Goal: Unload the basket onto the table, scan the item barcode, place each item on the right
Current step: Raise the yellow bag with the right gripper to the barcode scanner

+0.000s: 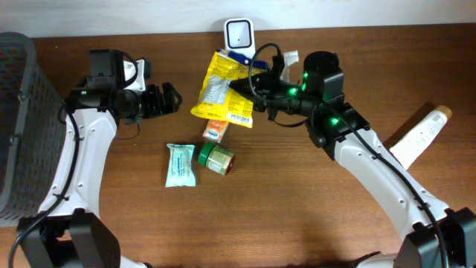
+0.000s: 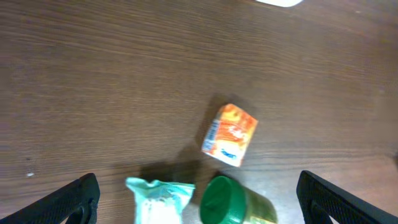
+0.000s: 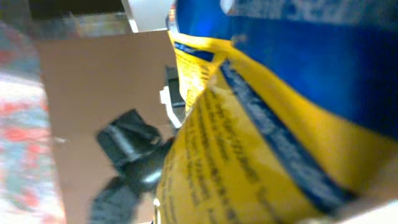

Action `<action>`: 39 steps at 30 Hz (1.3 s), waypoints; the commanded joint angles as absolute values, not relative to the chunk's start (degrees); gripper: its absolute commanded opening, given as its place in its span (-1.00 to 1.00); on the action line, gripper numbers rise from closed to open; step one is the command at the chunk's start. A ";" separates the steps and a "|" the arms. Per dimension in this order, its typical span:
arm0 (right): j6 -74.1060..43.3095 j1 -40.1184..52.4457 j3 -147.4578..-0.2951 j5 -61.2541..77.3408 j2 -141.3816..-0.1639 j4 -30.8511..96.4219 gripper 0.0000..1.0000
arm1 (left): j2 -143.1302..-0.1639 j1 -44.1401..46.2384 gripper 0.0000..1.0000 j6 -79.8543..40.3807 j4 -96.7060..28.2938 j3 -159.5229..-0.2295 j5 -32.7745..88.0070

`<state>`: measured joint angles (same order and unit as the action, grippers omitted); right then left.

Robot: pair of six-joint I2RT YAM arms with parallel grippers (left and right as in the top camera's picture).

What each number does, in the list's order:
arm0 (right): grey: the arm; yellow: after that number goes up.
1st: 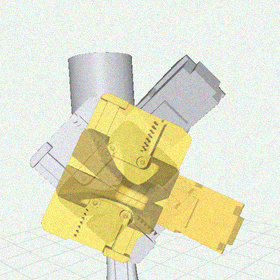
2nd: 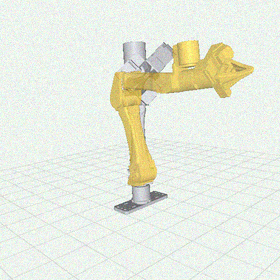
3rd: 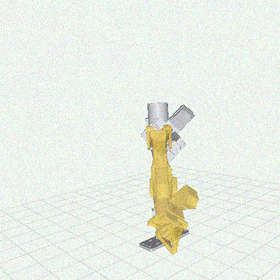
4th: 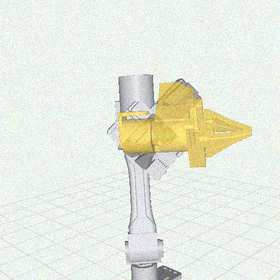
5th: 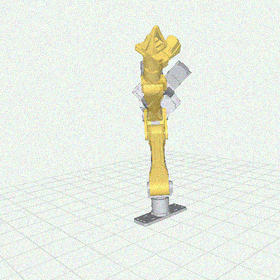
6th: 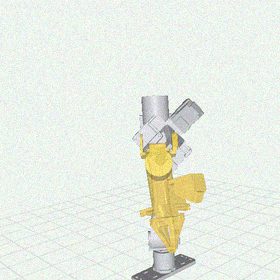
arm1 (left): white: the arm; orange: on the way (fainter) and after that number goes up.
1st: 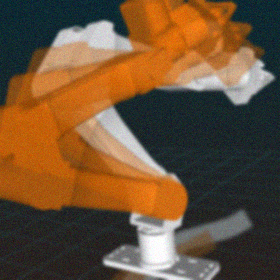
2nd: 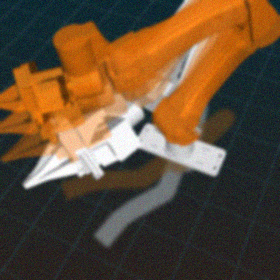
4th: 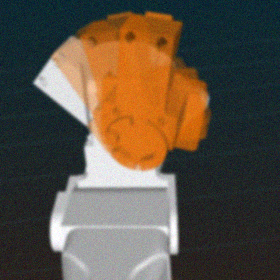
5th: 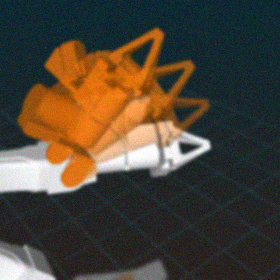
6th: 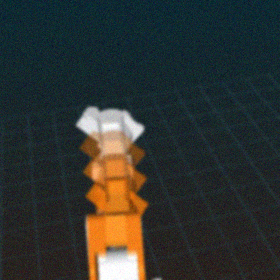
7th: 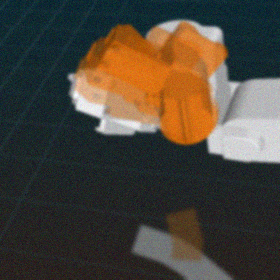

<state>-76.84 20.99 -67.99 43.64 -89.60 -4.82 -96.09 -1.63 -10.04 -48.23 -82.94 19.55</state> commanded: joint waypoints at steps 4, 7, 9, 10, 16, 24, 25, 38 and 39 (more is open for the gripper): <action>-34.57 24.62 -69.34 6.37 -89.47 -1.06 -0.92 | -94.89 -1.67 0.98 -9.30 -48.12 -82.96 14.98; -22.39 26.72 -69.34 -7.05 -93.43 -10.28 -0.92 | -94.89 -1.67 0.98 -9.30 -48.12 -82.96 14.98; -16.86 27.24 -69.34 -9.21 -96.47 -17.91 -0.92 | -94.89 -1.67 0.98 -9.30 -48.12 -82.96 14.98; -12.36 27.44 -69.34 -9.74 -99.42 -25.30 -0.92 | -94.89 -1.67 0.98 -9.30 -48.12 -82.96 14.98; 1.74 27.31 -75.42 -9.72 -117.27 -53.39 -0.92 | -94.89 -1.67 0.98 -9.30 -48.12 -82.96 14.98; 17.08 27.92 -102.06 -9.67 -135.35 -42.96 -0.92 | -94.89 -1.67 0.98 -9.30 -48.10 -82.96 14.98; 21.93 28.12 -103.35 -9.41 -136.07 -42.83 -0.92 | -94.89 -1.67 0.98 -9.30 -48.12 -82.96 14.98; 30.30 22.98 -109.86 18.09 -139.81 -41.23 -0.92 | -94.89 -1.67 0.98 -9.30 -48.12 -82.96 14.98; 29.30 22.28 -110.87 19.97 -140.11 -40.93 -0.92 | -94.89 -1.67 0.98 -9.30 -48.12 -82.96 14.98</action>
